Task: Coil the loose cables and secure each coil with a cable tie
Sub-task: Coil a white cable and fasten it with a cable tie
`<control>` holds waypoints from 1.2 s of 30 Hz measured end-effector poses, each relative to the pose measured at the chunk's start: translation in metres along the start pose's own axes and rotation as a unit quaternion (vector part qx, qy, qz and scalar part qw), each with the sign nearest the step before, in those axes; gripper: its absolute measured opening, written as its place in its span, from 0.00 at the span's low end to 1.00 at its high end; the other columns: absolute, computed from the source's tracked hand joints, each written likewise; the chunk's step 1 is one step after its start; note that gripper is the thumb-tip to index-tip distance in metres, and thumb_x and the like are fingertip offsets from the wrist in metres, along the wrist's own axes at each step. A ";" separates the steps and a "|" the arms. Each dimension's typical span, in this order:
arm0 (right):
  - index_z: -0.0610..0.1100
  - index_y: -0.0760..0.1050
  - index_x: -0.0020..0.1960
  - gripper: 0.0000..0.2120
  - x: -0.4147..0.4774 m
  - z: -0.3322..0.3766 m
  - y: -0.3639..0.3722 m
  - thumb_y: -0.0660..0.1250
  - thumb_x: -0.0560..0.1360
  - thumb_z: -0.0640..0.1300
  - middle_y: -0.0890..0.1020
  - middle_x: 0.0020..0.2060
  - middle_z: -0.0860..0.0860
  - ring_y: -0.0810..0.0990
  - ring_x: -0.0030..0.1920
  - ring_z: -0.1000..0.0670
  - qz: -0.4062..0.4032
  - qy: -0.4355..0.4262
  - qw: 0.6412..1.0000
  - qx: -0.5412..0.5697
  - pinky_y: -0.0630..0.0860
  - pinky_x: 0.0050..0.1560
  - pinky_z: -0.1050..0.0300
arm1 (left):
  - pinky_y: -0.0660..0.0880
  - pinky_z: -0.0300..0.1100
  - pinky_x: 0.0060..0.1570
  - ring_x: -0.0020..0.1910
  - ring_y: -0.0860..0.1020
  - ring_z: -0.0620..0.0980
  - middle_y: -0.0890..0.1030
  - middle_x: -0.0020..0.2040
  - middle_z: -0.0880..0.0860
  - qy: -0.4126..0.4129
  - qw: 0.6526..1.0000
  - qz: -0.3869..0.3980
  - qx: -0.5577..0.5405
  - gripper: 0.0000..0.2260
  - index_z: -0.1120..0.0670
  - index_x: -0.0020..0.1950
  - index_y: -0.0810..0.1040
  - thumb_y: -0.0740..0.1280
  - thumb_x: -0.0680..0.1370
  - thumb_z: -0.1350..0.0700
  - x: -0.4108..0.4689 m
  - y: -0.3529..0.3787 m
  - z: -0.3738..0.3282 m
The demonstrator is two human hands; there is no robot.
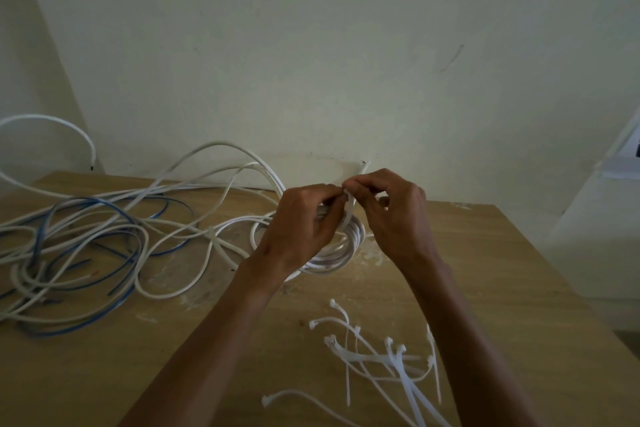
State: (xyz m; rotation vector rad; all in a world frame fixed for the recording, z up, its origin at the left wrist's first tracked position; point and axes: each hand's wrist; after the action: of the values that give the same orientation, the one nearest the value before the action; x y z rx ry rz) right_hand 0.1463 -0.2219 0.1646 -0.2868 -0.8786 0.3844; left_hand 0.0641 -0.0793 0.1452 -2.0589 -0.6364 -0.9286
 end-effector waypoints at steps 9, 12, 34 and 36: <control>0.46 0.81 0.45 0.03 0.002 -0.001 0.004 0.72 0.77 0.40 0.81 0.41 0.55 0.76 0.42 0.56 -0.073 -0.070 0.991 -0.088 0.67 0.44 0.72 | 0.73 0.33 0.33 0.31 0.79 0.40 0.80 0.35 0.47 -0.097 0.992 0.021 -0.077 0.10 0.58 0.59 0.80 0.60 0.85 0.61 0.004 0.000 -0.010; 0.45 0.81 0.45 0.03 -0.001 -0.002 0.012 0.71 0.78 0.43 0.79 0.40 0.55 0.74 0.43 0.55 -0.078 -0.092 0.987 -0.107 0.68 0.45 0.69 | 0.71 0.44 0.25 0.25 0.73 0.42 0.76 0.28 0.47 -0.136 0.985 0.030 -0.106 0.12 0.54 0.63 0.77 0.57 0.87 0.52 0.004 -0.002 -0.017; 0.51 0.79 0.47 0.03 0.005 -0.003 -0.003 0.69 0.79 0.48 0.80 0.40 0.61 0.78 0.44 0.58 -0.136 0.042 0.989 -0.034 0.70 0.45 0.70 | 0.73 0.30 0.39 0.35 0.83 0.43 0.84 0.36 0.49 -0.187 0.964 0.124 -0.140 0.12 0.57 0.45 0.84 0.63 0.83 0.60 0.002 0.003 -0.016; 0.47 0.81 0.49 0.04 0.007 -0.004 -0.004 0.69 0.80 0.47 0.83 0.41 0.58 0.80 0.44 0.58 -0.116 0.089 0.989 0.021 0.74 0.43 0.67 | 0.69 0.27 0.32 0.28 0.79 0.38 0.84 0.36 0.50 -0.206 0.960 0.121 -0.148 0.12 0.59 0.46 0.85 0.63 0.83 0.61 0.002 0.005 -0.019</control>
State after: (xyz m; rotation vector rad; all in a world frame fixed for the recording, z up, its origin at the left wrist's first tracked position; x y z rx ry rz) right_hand 0.1546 -0.2228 0.1682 -0.1753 -0.7178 0.1579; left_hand 0.0612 -0.0976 0.1534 -2.5642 -0.4591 -0.4749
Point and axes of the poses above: each hand's wrist, its own x-axis towards the middle knuckle, its own y-axis out of the palm, z = x × y
